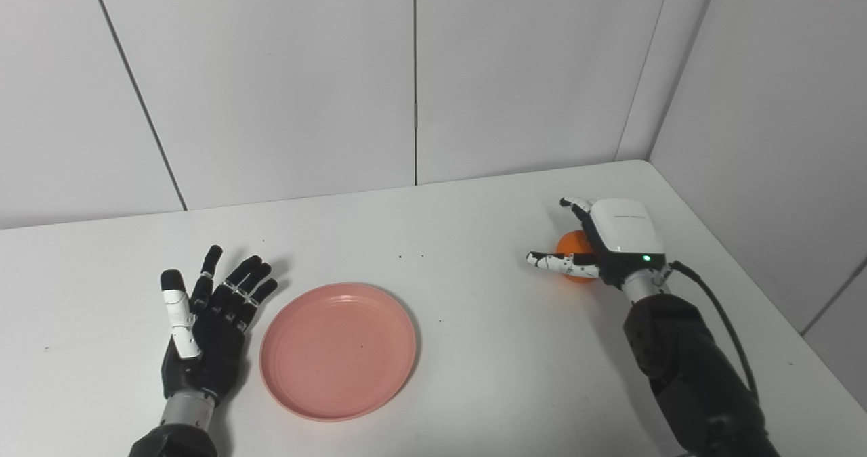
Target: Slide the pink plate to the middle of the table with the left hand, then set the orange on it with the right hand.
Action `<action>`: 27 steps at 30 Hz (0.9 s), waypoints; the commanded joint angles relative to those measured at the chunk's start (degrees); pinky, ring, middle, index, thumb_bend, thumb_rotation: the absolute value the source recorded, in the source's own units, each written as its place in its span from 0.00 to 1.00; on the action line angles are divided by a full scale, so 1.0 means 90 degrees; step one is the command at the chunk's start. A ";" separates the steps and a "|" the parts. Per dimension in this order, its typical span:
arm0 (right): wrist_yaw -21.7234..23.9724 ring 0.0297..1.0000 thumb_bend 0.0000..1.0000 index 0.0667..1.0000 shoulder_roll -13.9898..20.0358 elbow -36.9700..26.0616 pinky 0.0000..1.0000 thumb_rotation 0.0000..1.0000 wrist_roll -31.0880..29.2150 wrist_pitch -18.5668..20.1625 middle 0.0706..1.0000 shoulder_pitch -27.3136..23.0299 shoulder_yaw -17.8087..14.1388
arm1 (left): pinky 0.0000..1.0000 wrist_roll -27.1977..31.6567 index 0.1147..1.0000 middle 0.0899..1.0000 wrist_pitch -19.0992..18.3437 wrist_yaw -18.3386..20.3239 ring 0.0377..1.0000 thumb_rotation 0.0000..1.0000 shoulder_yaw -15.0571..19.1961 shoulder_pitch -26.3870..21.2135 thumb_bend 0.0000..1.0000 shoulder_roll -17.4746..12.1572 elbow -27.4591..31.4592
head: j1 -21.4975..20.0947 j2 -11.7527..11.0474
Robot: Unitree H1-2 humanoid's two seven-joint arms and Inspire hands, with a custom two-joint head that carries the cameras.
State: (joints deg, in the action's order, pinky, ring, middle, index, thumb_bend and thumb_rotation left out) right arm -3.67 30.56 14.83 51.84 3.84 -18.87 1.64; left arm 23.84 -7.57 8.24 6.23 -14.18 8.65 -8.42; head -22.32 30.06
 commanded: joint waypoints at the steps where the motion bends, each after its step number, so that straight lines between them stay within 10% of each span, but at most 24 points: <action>1: -0.0271 0.77 0.90 0.79 0.0262 -0.0110 0.74 0.89 -0.0031 0.0115 0.77 -0.0308 -0.0039 | 0.75 -0.0043 0.98 0.66 -0.0223 -0.0149 0.75 0.82 -0.0025 0.0197 0.91 0.0046 -0.0089 | 0.0000 0.0018; 27: -0.0113 0.63 0.89 0.71 0.0249 0.0002 0.52 0.85 -0.0147 0.0690 0.69 -0.0207 0.0290 | 0.74 -0.0054 0.97 0.66 -0.0263 -0.0180 0.74 0.81 -0.0029 0.0237 0.92 0.0038 -0.0009 | 0.0042 0.0105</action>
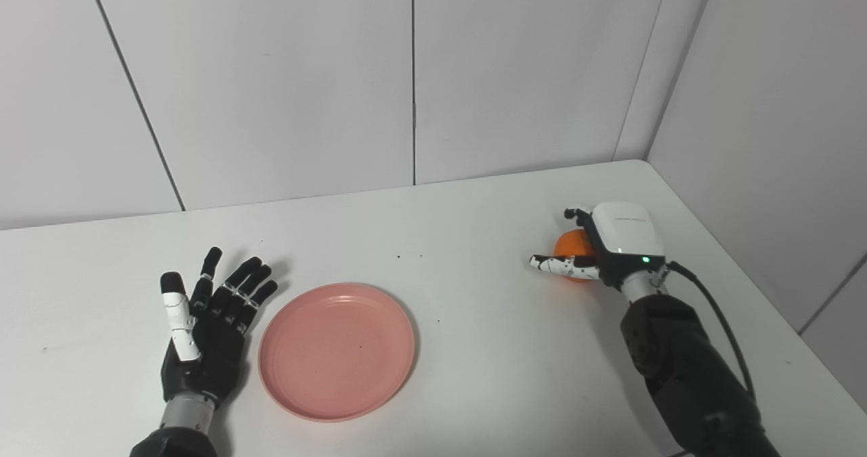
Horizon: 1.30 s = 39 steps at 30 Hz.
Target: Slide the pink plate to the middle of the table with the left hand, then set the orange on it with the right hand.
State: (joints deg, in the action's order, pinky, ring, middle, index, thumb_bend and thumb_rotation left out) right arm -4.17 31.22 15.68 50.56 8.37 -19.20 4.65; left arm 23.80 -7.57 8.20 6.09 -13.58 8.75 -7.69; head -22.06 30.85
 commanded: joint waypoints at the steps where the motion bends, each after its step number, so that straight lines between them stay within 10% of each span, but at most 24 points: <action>1: -0.0049 0.63 0.89 0.71 0.0176 -0.0081 0.52 0.85 -0.0013 0.0205 0.69 -0.0169 -0.0032 | 0.74 -0.0049 0.97 0.66 -0.0266 -0.0177 0.74 0.81 -0.0014 0.0173 0.92 0.0025 -0.0087 | 0.0013 0.0017; 15: -0.0017 0.48 0.89 0.63 0.0098 0.0206 0.39 0.82 -0.0111 0.0434 0.57 -0.0161 0.0092 | 0.74 -0.0062 0.97 0.65 -0.0267 -0.0197 0.73 0.82 -0.0037 0.0182 0.92 0.0016 -0.0052 | 0.0048 0.0046; 24: -0.0157 0.26 0.77 0.36 0.0042 0.0612 0.21 0.68 0.0097 0.0823 0.31 -0.0286 0.0278 | 0.75 -0.0032 0.97 0.65 -0.0336 -0.0212 0.73 0.82 -0.0035 0.0191 0.92 0.0014 0.0005 | 0.0074 0.0070; 34: -0.0226 0.36 0.66 0.47 0.0106 0.0692 0.29 0.57 0.0046 0.0935 0.40 -0.0318 0.0502 | 0.75 -0.0024 0.97 0.66 -0.0371 -0.0214 0.74 0.81 -0.0032 0.0161 0.92 -0.0009 -0.0002 | 0.0100 0.0066; 39: -0.0262 0.27 0.56 0.36 0.0116 0.0705 0.22 0.58 -0.0167 0.0841 0.31 -0.0333 0.0489 | 0.74 -0.0030 0.96 0.65 -0.0388 -0.0224 0.73 0.82 -0.0036 0.0158 0.91 -0.0010 0.0025 | 0.0101 0.0066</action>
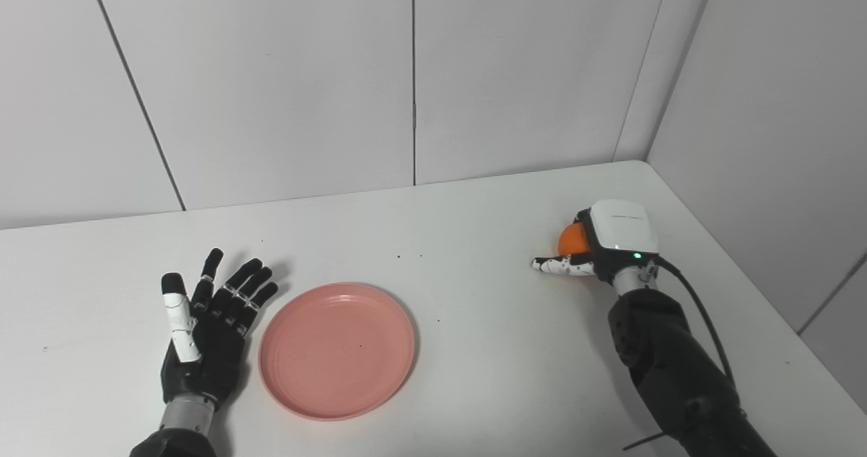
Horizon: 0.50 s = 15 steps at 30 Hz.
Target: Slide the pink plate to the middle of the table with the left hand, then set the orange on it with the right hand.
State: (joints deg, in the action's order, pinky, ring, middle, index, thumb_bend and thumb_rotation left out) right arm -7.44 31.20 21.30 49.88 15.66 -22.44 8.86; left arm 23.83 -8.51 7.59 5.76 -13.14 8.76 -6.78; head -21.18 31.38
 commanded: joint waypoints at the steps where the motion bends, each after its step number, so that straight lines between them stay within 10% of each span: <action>1: 0.0128 0.26 0.54 0.34 0.0127 0.0054 0.21 0.57 -0.0118 0.0034 0.30 0.0028 0.0027 | 0.74 -0.0034 0.96 0.65 -0.0287 -0.0158 0.73 0.81 0.0001 0.0109 0.92 -0.0009 -0.0074 | 0.0003 0.0007; 15: 0.0797 0.13 0.52 0.22 0.0193 -0.0916 0.10 0.43 -0.0400 0.0398 0.16 0.0099 -0.0134 | 0.75 -0.0036 0.97 0.65 -0.0286 -0.0152 0.73 0.81 -0.0012 0.0131 0.92 0.0010 -0.0093 | 0.0023 0.0024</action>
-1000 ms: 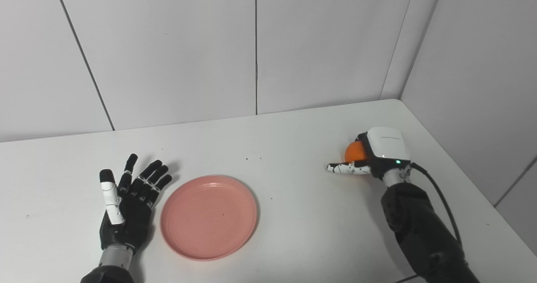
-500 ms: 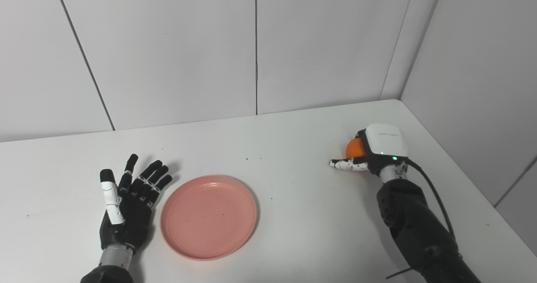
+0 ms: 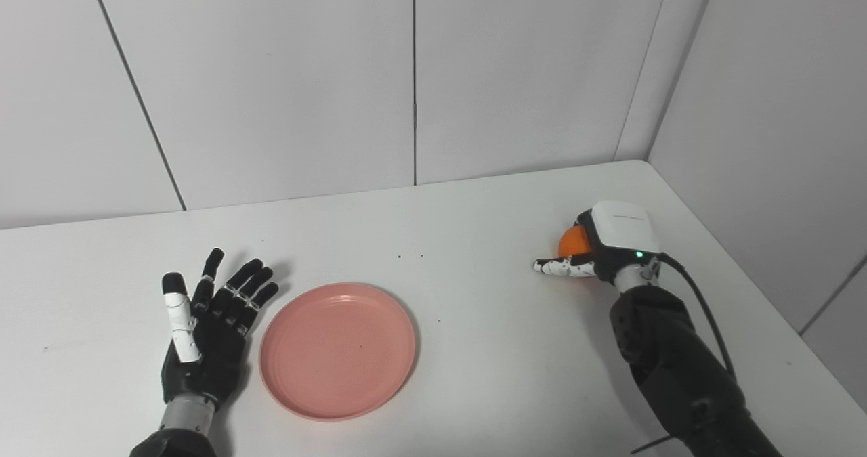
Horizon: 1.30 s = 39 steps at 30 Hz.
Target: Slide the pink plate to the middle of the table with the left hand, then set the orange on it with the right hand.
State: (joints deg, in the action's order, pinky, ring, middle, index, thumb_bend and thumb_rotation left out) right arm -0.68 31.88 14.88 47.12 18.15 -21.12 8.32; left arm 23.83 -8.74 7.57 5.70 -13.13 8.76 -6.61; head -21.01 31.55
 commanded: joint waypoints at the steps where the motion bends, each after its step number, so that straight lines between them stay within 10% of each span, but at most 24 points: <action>1: 0.0057 0.12 0.52 0.21 0.0119 -0.0261 0.09 0.42 -0.0103 0.0122 0.16 -0.0040 -0.0098 | 0.75 -0.0042 0.97 0.65 -0.0253 -0.0150 0.73 0.81 -0.0008 0.0130 0.92 0.0012 -0.0117 | 0.0006 0.0005; 39: 0.0835 0.10 0.54 0.19 -0.0605 -0.3377 0.08 0.38 0.0085 -0.0234 0.13 -0.0354 0.0159 | 0.73 -0.0351 0.94 0.62 0.0086 -0.0515 0.71 0.82 -0.0339 0.0283 0.89 0.0500 -0.0166 | 0.1422 0.0057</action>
State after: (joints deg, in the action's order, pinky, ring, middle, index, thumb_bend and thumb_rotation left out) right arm 7.44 26.67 -12.80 46.70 18.07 -21.39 9.82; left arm 21.34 -7.17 4.85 2.85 -12.45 10.62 -6.54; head -8.61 31.99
